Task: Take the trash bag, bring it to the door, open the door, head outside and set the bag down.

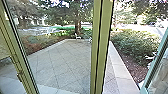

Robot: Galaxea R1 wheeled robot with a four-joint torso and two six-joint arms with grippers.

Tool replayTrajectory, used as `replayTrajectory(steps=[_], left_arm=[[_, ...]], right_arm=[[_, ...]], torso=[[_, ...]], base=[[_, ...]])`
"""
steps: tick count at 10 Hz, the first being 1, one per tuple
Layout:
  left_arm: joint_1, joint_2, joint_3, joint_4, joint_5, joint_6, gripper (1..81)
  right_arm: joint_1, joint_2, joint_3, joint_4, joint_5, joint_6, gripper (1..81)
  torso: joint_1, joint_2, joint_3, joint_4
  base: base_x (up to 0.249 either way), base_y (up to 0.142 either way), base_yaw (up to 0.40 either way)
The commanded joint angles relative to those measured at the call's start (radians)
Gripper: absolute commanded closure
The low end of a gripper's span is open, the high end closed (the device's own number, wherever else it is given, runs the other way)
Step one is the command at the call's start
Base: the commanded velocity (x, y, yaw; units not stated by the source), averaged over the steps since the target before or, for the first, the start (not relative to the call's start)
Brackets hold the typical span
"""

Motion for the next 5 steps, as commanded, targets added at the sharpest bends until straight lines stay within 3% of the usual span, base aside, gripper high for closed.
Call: replayTrajectory(steps=[1, 5], left_arm=[[-0.03, -0.003, 0.008, 0.01, 0.057, 0.006, 81.1], [-0.03, -0.003, 0.01, 0.01, 0.057, 0.008, 81.1]], right_arm=[[0.037, 0.009, 0.006, 0.004, -0.057, -0.003, 1.0], [0.036, 0.012, 0.007, 0.004, -0.057, -0.003, 1.0]], torso=[[0.0, 0.0, 0.0, 0.0], [0.0, 0.0, 0.0, 0.0]], base=[[0.0, 0.0, -0.243], [0.0, 0.0, -0.244]])
